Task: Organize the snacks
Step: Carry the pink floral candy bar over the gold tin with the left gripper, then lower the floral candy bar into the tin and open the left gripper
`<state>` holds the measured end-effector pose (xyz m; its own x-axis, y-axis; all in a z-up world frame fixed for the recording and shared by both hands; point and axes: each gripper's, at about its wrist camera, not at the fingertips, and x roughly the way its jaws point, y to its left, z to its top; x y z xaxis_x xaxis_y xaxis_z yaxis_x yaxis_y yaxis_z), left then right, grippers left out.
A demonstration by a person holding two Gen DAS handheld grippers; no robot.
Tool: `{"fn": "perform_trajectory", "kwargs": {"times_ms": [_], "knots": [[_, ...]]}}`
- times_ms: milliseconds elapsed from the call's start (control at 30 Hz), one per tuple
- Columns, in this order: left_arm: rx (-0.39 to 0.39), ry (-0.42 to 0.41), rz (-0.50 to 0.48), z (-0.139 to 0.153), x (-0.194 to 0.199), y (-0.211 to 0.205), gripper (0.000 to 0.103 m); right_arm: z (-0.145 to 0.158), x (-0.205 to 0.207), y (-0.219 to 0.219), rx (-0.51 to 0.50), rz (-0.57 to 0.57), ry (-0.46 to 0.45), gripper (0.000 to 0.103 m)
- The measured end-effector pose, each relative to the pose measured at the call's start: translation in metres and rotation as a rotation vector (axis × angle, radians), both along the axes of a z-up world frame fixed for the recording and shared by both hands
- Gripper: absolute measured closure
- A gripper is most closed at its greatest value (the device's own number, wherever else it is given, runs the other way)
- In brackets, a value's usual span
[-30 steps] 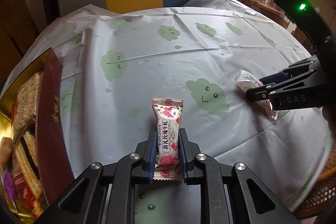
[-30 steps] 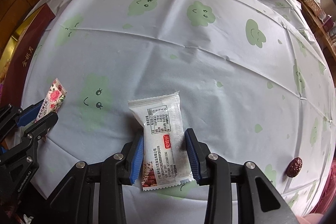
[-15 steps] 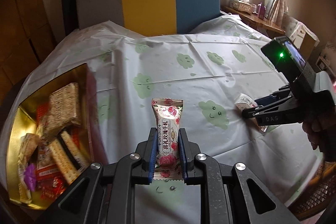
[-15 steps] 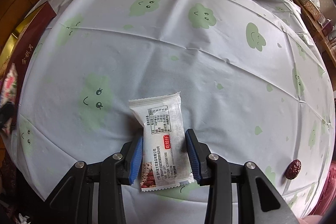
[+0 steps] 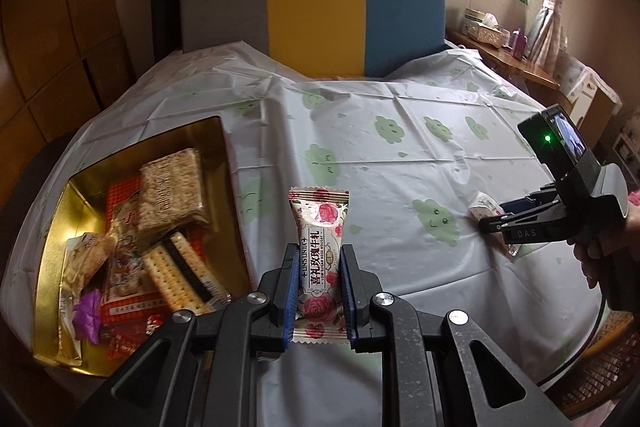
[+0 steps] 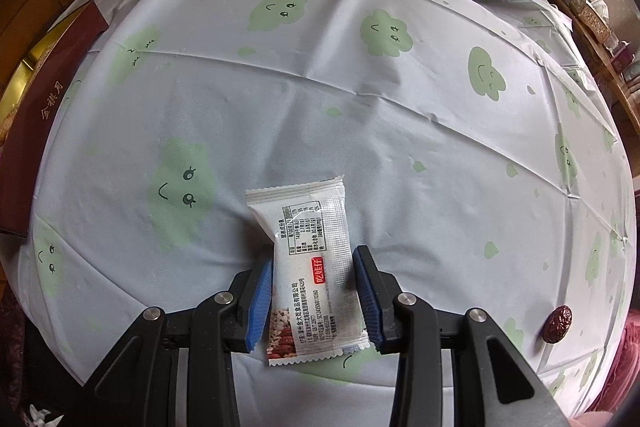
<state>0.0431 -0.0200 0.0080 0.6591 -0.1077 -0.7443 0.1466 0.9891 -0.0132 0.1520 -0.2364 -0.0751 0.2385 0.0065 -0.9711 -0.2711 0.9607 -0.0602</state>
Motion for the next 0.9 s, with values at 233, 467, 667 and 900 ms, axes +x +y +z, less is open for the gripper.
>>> {"fn": "perform_trajectory", "kwargs": {"times_ms": [233, 467, 667, 900], "knots": [[-0.009, -0.005, 0.05, 0.003, -0.006, 0.024, 0.084, -0.001, -0.004, 0.004, -0.006, 0.003, -0.01, 0.064], [-0.013, -0.003, 0.136, 0.001, -0.011, 0.06, 0.084, 0.0, -0.007, 0.006, -0.014, 0.008, -0.016, 0.064], [-0.047, -0.014, 0.283, 0.009, -0.02, 0.119, 0.084, 0.001, -0.009, 0.009, -0.025, 0.015, -0.022, 0.064], [-0.132, -0.02, 0.541, 0.016, -0.038, 0.216, 0.084, 0.002, -0.011, 0.012, -0.04, 0.023, -0.027, 0.064]]}}
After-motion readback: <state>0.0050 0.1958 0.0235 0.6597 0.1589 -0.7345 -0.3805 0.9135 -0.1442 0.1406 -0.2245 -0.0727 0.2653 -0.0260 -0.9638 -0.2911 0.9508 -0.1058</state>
